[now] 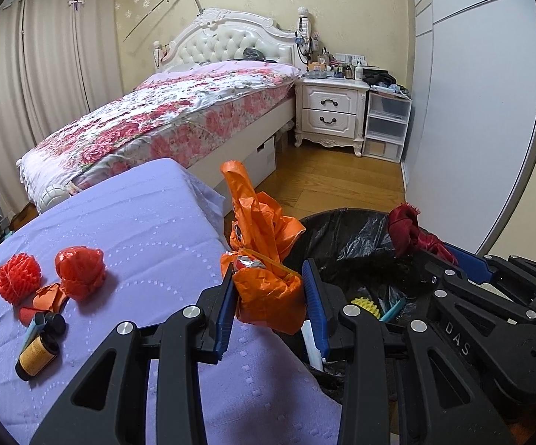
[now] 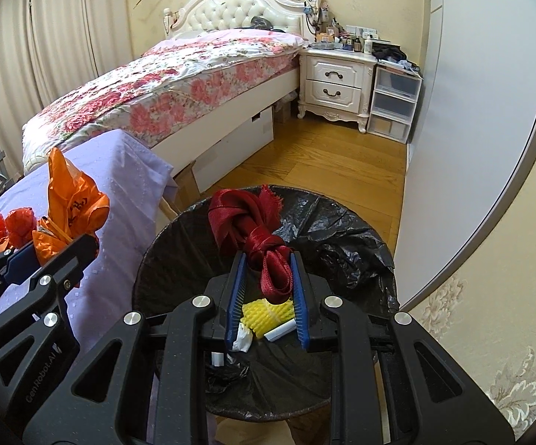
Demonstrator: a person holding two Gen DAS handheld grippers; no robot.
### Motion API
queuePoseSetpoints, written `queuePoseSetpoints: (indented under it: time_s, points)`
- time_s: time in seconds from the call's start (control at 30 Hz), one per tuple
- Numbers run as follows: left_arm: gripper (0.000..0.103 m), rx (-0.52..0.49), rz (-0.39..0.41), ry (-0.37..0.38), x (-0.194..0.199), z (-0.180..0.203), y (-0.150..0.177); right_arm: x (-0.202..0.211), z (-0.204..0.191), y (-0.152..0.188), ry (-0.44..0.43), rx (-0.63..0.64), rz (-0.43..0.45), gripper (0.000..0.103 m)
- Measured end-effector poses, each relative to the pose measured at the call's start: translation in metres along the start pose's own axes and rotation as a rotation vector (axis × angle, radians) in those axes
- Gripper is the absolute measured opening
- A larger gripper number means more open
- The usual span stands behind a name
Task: Collect trash
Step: 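Carry the bag and ribbon over the trash bin and open both tools to drop them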
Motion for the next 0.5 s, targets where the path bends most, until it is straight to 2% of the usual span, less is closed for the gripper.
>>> queuePoseSetpoints:
  time_s: [0.13, 0.2, 0.27, 0.43, 0.5]
  points:
    - [0.036, -0.013, -0.008, 0.004, -0.004, 0.004, 0.0, -0.002, 0.001, -0.002, 0.003, -0.008, 0.0, 0.026]
    - [0.039, -0.007, -0.013, -0.001, -0.006, 0.002, -0.001, -0.003, 0.002, -0.004, 0.01, -0.012, 0.005, 0.033]
    - [0.056, 0.004, -0.004, -0.011, -0.005, -0.002, -0.003, -0.002, 0.005, -0.005, 0.014, -0.022, 0.01, 0.04]
    - [0.069, 0.01, 0.013, -0.039, 0.001, -0.011, -0.003, 0.003, 0.012, -0.006, 0.028, -0.037, 0.02, 0.042]
    - [0.07, 0.02, 0.011, -0.044, 0.004, -0.015, -0.001, 0.005, 0.012, -0.005, 0.028, -0.037, 0.021, 0.042]
Point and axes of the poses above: each gripper's, at about its wrist camera, not at the fingertips, and x roughly against the way its jaws point, z to its right, y to its underside, the point moved 7 cm from there along -x, roughly the way its jaws point, and after that the axes turned 4 degrees about -z, right-handed, at the moved point
